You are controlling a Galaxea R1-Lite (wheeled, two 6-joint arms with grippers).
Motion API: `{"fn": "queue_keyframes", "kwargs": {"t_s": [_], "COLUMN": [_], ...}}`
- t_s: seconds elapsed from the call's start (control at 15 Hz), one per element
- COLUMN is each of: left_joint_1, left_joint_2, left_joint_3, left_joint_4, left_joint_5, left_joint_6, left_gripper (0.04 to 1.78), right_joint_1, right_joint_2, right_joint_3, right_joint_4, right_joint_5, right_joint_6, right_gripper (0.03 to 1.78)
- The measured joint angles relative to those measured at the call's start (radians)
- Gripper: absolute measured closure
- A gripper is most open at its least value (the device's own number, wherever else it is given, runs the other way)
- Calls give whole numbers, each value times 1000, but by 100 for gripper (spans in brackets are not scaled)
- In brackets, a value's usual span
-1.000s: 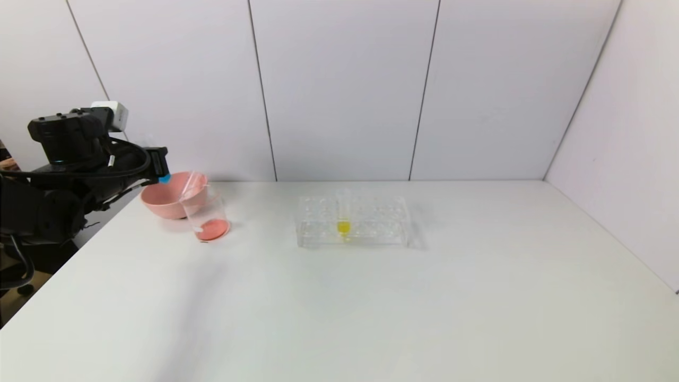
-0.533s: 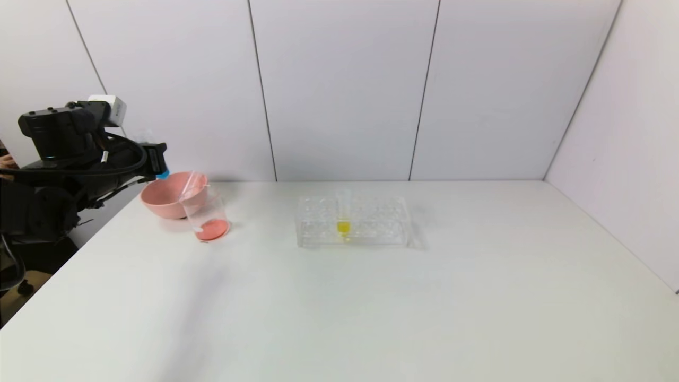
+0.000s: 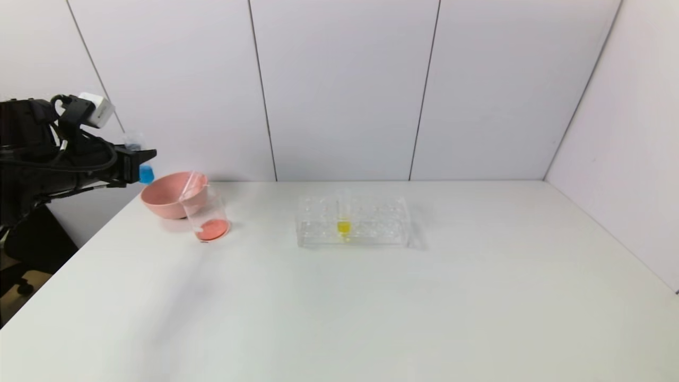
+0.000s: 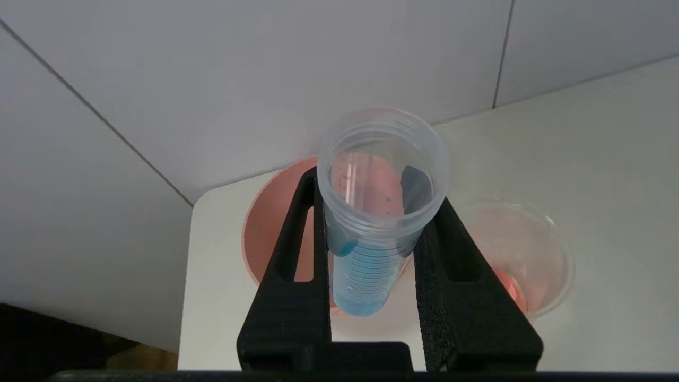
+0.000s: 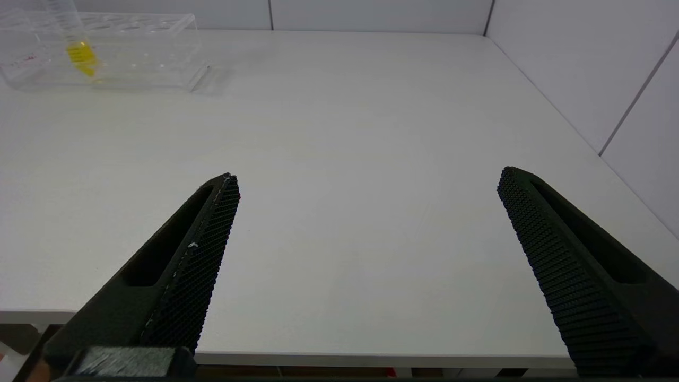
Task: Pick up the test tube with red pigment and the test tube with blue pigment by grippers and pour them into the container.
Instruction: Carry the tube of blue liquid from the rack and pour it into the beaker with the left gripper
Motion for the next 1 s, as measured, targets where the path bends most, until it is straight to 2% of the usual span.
{"fn": "queue_keyframes", "kwargs": {"t_s": [0.53,1.0], "left_joint_1": [15,15], "left_joint_2": [50,119], "left_joint_3": [-211,-456], "left_joint_4": [236,616], "left_joint_5": [-137,-211], "left_joint_6": [262,517], "left_gripper": [136,136], "right_joint_1": [0,0], "right_joint_2": [0,0], "right_joint_3": [0,0], "right_joint_4": [0,0], "right_joint_5": [0,0], "right_joint_6": [0,0], "right_gripper": [4,4]}}
